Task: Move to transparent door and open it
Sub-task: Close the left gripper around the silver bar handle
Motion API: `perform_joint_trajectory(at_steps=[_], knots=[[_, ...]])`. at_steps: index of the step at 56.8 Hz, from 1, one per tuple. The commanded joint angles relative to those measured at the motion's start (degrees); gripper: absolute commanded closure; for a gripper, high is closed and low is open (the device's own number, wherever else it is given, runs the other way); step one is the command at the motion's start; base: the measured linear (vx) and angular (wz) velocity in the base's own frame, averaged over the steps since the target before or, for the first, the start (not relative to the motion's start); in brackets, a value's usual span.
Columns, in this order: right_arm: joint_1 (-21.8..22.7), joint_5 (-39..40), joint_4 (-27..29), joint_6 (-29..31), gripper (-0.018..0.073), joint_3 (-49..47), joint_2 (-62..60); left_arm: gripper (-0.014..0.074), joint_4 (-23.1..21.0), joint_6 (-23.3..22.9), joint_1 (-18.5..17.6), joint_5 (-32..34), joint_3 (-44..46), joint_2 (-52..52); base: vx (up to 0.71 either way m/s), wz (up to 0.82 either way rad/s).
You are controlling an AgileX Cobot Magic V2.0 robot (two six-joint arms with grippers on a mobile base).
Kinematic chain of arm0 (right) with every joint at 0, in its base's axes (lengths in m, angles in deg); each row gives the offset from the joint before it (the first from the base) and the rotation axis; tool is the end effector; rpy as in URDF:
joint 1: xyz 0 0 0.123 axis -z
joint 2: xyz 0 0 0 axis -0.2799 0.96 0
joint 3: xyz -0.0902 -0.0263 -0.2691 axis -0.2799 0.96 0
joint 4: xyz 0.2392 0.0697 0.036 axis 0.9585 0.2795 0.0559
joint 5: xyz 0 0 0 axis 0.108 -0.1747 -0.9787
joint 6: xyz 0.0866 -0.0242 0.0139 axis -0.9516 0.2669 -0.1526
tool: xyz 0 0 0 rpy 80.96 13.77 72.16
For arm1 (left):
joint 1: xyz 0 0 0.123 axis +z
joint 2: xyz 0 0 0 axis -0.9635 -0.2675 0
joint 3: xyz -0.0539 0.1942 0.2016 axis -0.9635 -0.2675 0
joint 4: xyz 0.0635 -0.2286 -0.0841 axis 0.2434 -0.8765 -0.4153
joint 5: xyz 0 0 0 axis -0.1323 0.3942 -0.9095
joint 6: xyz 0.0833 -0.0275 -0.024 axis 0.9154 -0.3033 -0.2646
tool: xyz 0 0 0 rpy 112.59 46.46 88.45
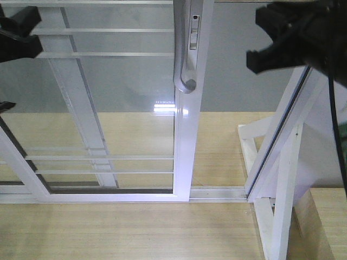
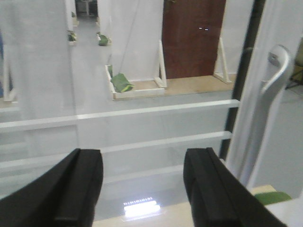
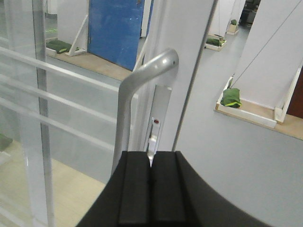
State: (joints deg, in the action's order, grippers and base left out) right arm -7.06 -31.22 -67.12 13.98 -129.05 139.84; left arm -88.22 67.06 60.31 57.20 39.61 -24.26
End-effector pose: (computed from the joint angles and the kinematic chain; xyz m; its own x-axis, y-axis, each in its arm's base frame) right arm 0.2206 0.0947 0.3674 -0.0467 -0.1804 -0.9825 -0.4039 0.9030 -0.1466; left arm 0.2334 -0.0589 0.3629 -0.0907 0.0124 -0.9958 0.2445 0.9696 -0.0102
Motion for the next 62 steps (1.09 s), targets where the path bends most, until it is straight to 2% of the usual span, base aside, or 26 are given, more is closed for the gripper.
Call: perform_joint_trajectory(at_steps=[1, 11, 16, 20, 32, 62], knots=[[0.3, 7.47, 2.17, 0.32, 0.0565, 5.39, -6.36, 0.0093, 0.21, -0.77, -4.19, 5.58, 2.21, -1.63, 0.0, 0.0], [0.3, 7.8, 2.12, 0.87, 0.0565, 14.04, -14.74, 0.0093, 0.21, -0.77, -12.48, 15.59, 2.21, -9.87, 0.0, 0.0], [0.3, 7.73, 2.12, 0.87, 0.0565, 15.99, -17.26, 0.0093, 0.21, -0.77, -14.77, 21.79, 2.81, -14.58, 0.0, 0.0], [0.3, 7.3, 2.12, 0.87, 0.0565, 16.54, -18.56, 0.0093, 0.21, -0.77, -15.94, 23.96, 4.34, -18.97, 0.0, 0.0], [0.3, 7.07, 2.12, 0.87, 0.0564, 16.6, -19.46, 0.0093, 0.21, -0.9, -16.26, 24.01, 12.61, -29.4, 0.0, 0.0], [0.3, 7.07, 2.12, 0.74, 0.0564, 16.6, -19.46, 0.0093, -1.32, -0.85, -16.26, 20.65, 28.54, -40.02, 0.0, 0.0]])
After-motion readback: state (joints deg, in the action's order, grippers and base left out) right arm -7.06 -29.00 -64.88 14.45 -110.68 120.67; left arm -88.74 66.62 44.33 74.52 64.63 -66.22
